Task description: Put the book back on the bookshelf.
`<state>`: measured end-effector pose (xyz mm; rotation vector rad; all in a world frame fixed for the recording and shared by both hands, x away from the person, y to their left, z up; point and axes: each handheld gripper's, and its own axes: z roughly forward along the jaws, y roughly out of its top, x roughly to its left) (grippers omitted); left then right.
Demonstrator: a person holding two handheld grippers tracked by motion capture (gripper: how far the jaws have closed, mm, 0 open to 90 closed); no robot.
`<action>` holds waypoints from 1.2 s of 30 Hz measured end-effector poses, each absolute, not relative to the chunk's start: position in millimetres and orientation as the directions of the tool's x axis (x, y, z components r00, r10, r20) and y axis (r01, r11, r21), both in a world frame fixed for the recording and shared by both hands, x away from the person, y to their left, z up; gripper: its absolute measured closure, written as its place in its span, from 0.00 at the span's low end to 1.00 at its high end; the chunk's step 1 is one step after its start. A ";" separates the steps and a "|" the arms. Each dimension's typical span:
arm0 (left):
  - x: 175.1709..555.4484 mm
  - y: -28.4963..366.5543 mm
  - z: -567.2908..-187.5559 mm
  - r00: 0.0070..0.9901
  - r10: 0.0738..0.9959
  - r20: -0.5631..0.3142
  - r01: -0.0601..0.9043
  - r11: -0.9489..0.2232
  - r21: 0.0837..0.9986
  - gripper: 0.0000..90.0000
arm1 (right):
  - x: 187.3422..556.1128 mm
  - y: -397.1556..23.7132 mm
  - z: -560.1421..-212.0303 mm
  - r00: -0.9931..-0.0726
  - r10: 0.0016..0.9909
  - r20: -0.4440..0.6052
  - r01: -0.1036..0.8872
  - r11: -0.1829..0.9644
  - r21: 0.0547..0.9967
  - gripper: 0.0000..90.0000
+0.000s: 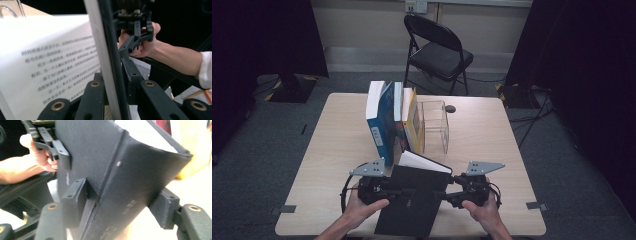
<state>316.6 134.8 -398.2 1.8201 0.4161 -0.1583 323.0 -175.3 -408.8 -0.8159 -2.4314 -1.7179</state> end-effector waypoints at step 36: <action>321.3 182.1 -423.2 0.834 0.466 -0.295 0.444 -0.250 0.860 0.43 | 306.5 -162.4 -378.4 -0.895 0.426 0.135 0.288 0.321 0.902 0.53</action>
